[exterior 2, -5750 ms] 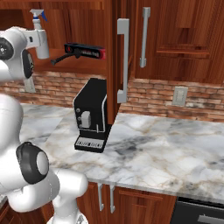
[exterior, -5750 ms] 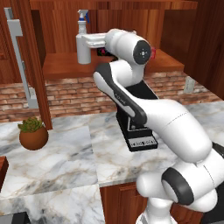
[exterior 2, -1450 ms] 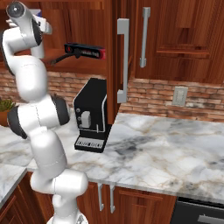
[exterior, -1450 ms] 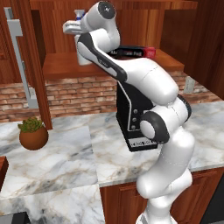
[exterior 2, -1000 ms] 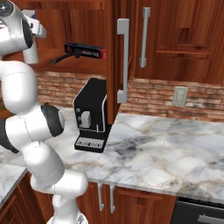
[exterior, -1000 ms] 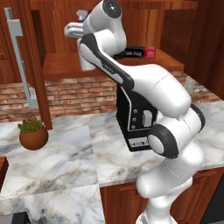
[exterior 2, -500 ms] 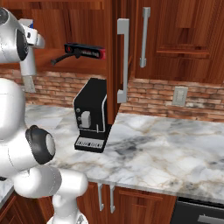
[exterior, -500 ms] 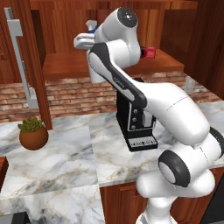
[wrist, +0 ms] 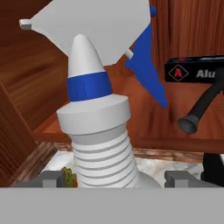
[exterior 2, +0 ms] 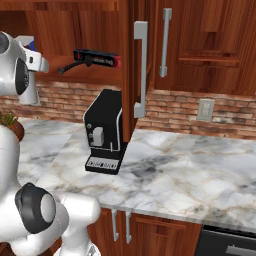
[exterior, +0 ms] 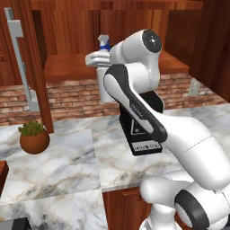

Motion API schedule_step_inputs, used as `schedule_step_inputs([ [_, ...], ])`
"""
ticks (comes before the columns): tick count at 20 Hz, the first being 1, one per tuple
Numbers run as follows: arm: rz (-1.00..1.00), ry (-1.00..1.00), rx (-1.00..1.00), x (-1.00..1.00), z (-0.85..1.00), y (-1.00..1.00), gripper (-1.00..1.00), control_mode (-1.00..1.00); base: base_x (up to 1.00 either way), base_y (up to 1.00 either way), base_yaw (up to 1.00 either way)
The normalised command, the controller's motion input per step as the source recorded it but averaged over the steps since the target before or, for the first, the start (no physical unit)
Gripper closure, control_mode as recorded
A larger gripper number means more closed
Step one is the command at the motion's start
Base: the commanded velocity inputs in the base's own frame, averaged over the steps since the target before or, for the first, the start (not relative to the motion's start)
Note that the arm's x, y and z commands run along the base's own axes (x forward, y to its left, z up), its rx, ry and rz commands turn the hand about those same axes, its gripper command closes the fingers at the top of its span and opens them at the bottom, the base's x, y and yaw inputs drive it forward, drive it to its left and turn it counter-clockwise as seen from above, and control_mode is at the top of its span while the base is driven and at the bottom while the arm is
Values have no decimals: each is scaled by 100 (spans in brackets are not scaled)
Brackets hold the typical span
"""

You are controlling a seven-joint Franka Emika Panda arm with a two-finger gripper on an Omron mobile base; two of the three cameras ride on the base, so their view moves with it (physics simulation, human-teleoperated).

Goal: Pick the spray and dish brush from the cabinet and place them on the counter.

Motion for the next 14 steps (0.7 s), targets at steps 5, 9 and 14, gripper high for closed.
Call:
schedule_step_inputs([
  [5,4,0,6,-60,-20,-6,100,-100,0,0,0],
  [9,4,0,6,-56,-22,-13,100,-100,0,0,0],
  [14,4,0,5,-44,-28,-11,100,-100,0,0,0],
])
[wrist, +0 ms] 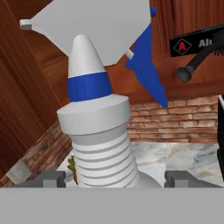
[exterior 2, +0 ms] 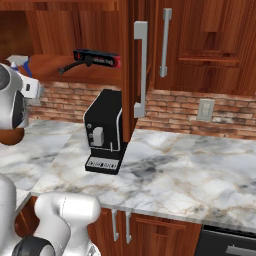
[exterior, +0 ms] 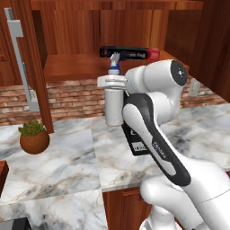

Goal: Pick the spray and dish brush from the cabinet and place them on the counter.

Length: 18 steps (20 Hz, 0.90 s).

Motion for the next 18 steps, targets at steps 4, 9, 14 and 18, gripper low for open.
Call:
schedule_step_inputs([
  [4,3,-4,3,-30,-30,-1,100,-100,0,0,0],
  [9,3,-3,4,-18,-35,-2,100,-100,0,0,0],
  [14,0,0,1,-2,-41,0,100,-100,0,0,0],
  [18,0,0,0,0,-37,0,100,-100,0,0,0],
])
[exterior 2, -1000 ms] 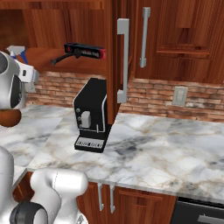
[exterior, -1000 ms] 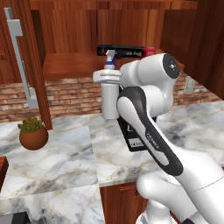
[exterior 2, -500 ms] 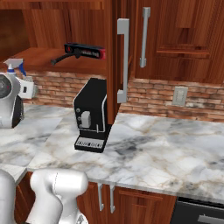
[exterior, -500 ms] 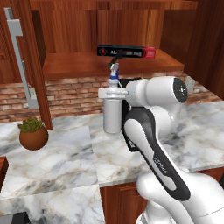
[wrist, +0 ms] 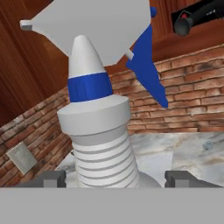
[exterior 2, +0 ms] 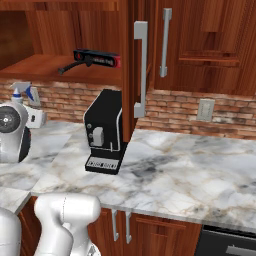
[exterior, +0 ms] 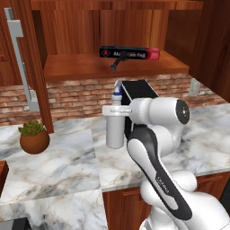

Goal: Pick the spray and dish brush from the cabinet and place them on the counter.

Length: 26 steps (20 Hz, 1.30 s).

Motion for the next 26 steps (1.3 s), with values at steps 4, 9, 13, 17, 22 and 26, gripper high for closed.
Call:
schedule_step_inputs([
  [4,0,0,0,0,-24,0,100,-100,0,0,0],
  [9,0,-1,0,0,-32,-1,100,-100,0,0,0],
  [13,0,-5,0,0,-22,-3,100,-100,0,0,0],
  [17,0,-5,0,0,-19,-4,100,-100,0,0,0],
  [22,0,-5,-1,0,-28,-1,100,-100,0,0,0],
  [26,0,-6,-1,0,-36,0,100,-100,0,0,0],
])
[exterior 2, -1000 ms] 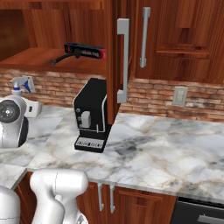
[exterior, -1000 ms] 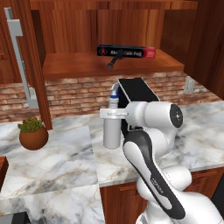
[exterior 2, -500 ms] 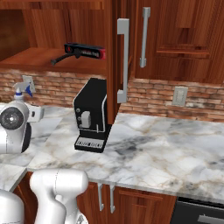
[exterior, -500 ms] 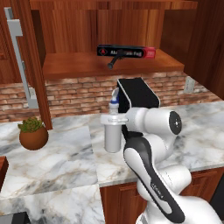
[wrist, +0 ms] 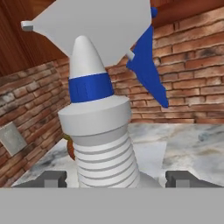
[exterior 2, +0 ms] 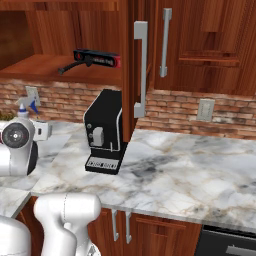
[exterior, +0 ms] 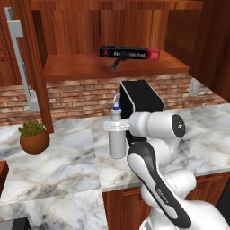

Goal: Pick the spray and dish brush from the cabinet and place them on the counter.

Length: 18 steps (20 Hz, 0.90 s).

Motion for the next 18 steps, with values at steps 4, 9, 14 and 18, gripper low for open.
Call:
schedule_step_inputs([
  [4,0,-5,-1,0,-40,0,100,-100,0,0,0],
  [9,0,-6,0,0,-46,0,100,-100,0,0,0],
  [14,2,-10,0,4,-57,0,100,-100,0,0,0],
  [18,3,-12,0,4,-57,0,100,-100,0,0,0],
])
